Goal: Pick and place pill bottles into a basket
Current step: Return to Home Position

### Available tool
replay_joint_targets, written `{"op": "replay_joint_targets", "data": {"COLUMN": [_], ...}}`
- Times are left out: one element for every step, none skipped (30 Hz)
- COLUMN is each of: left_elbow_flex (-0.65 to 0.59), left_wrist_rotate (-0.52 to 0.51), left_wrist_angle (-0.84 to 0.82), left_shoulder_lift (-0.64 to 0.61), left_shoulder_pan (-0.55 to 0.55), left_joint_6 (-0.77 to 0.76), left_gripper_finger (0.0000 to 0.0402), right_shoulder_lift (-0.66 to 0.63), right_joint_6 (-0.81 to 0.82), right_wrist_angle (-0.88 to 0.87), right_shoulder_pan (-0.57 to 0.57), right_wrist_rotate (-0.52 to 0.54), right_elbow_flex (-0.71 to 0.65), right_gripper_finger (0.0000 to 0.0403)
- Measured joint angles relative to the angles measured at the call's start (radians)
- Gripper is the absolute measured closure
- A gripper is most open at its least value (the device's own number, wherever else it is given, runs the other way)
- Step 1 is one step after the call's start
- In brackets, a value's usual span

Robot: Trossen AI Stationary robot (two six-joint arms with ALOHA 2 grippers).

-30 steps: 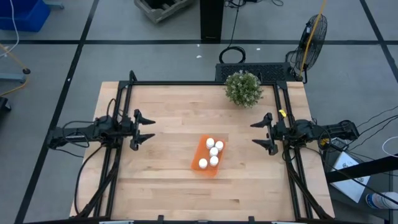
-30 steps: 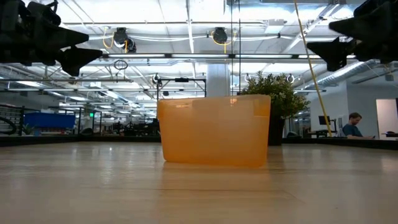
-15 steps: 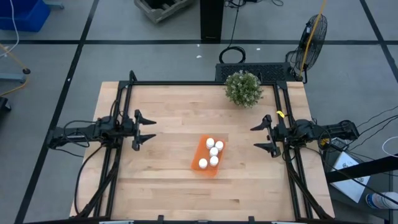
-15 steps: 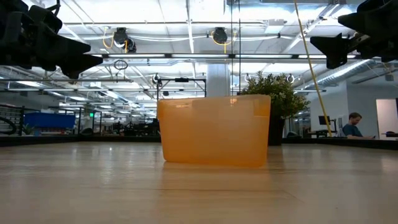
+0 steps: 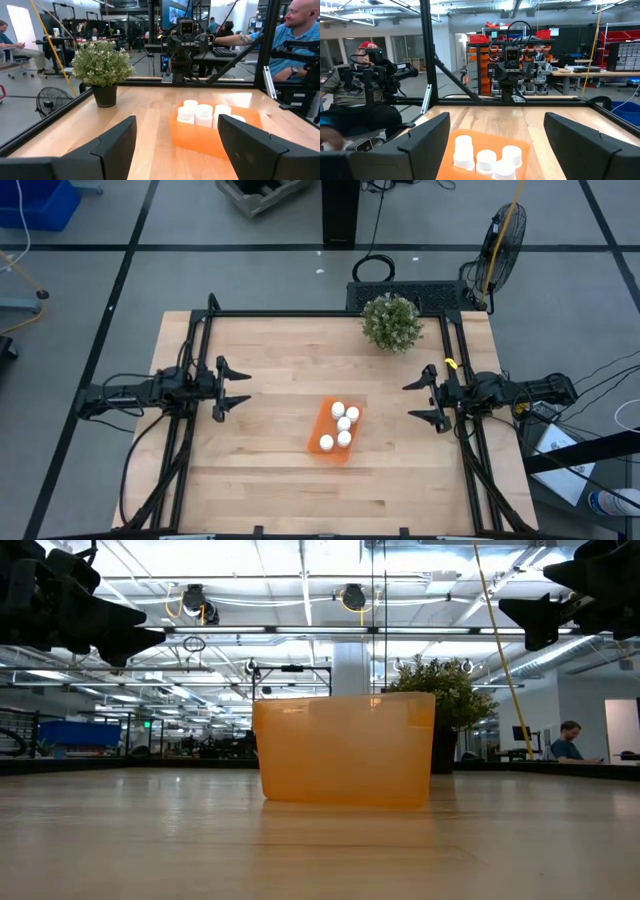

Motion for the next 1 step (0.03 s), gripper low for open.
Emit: {"op": "replay_joint_targets", "data": {"left_elbow_flex": [0.000], "left_wrist_rotate": [0.000], "left_wrist_angle": [0.000], "left_shoulder_lift": [0.000], "left_shoulder_pan": [0.000], "left_joint_6": [0.000], "left_gripper_finger": [0.0116], "right_shoulder_lift": [0.000], "right_joint_6": [0.000], "right_wrist_angle": [0.000], "right_shoulder_pan": [0.000], "right_wrist_rotate": [0.000], "right_elbow_flex": [0.000], "right_gripper_finger": [0.0090]}}
